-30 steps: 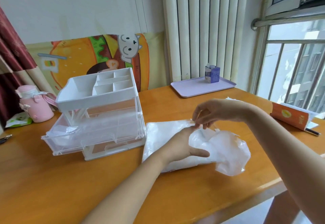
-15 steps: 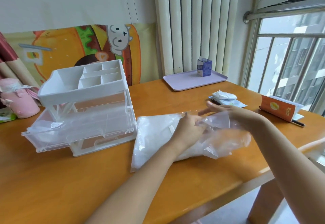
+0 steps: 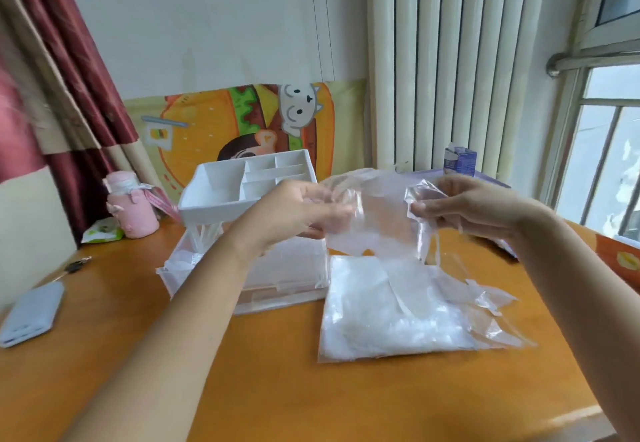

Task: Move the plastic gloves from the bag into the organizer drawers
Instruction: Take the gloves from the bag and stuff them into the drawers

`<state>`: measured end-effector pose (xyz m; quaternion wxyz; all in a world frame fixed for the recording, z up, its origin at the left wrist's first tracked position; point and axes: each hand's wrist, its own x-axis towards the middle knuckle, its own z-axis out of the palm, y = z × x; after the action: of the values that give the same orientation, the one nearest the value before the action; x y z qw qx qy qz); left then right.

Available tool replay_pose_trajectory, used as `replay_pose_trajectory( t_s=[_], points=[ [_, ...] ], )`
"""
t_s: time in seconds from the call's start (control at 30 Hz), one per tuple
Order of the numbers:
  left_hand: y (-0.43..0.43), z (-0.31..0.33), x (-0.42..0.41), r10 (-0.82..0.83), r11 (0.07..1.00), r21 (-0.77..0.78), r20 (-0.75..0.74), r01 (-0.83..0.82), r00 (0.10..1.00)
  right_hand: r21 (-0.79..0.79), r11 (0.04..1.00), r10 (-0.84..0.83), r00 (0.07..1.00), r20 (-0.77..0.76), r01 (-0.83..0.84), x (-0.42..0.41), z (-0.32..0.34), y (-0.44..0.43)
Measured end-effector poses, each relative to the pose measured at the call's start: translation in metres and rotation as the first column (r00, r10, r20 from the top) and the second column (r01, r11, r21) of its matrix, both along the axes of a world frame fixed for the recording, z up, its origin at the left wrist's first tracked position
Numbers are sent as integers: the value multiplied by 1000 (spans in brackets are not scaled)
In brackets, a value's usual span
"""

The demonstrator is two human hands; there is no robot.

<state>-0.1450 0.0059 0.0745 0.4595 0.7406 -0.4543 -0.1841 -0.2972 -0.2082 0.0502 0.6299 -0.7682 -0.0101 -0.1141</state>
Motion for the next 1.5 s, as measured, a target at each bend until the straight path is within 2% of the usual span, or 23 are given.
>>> replay_pose_trajectory(
  t_s=[0.13,0.27,0.37,0.43,0.5,0.6,0.67,0.8,0.9,0.97,1.03,1.13,1.2,1.27,1.33,1.37,1.43,1.5],
  points=[
    [21,6,20,44,997,-59,-27,-46,999,-142,989,37,997,-73,-47,34,27,24],
    [36,14,40,225,967,-121,-25,-226,974,-312,947,39,990,-133,-79,72,51,45],
    [53,17,61,398,914,-118,58,-389,916,-433,901,-66,989,-134,1,103,58,51],
    [65,16,74,455,890,-96,105,-446,884,-502,858,-179,981,-82,114,122,58,54],
    [75,13,81,478,873,-5,207,-487,854,-517,827,-268,963,-14,223,137,55,61],
    [89,5,90,480,829,158,292,-537,827,-620,744,-272,961,58,248,153,49,77],
    [95,0,96,493,802,198,314,-564,811,-703,670,-253,964,87,239,160,42,89],
    [103,-2,102,526,770,178,367,-613,768,-799,503,-229,942,245,330,171,33,103],
    [106,2,105,578,752,59,420,-657,700,-779,489,-239,919,312,392,171,37,104],
    [108,5,107,593,763,2,397,-646,701,-756,493,-253,902,348,430,169,43,104],
    [107,10,107,570,795,-33,384,-606,726,-770,434,-196,883,426,468,170,51,107],
    [99,23,105,484,855,-55,444,-516,754,-830,349,56,875,482,435,173,72,127],
    [93,35,105,416,889,-38,480,-456,772,-882,295,133,899,418,367,179,84,143],
    [89,44,107,387,905,-45,496,-422,777,-918,265,81,942,326,295,185,96,155],
    [90,48,109,420,899,-107,489,-425,764,-929,295,3,972,236,225,188,106,157],
    [90,48,110,433,899,-152,436,-410,789,-912,358,-36,979,202,201,187,111,156],
    [92,44,108,375,923,-176,211,-342,903,-818,545,-124,983,138,184,185,117,149],
    [91,34,105,241,961,-134,-9,-240,970,-637,754,-158,985,65,163,179,117,144]
  ],
)
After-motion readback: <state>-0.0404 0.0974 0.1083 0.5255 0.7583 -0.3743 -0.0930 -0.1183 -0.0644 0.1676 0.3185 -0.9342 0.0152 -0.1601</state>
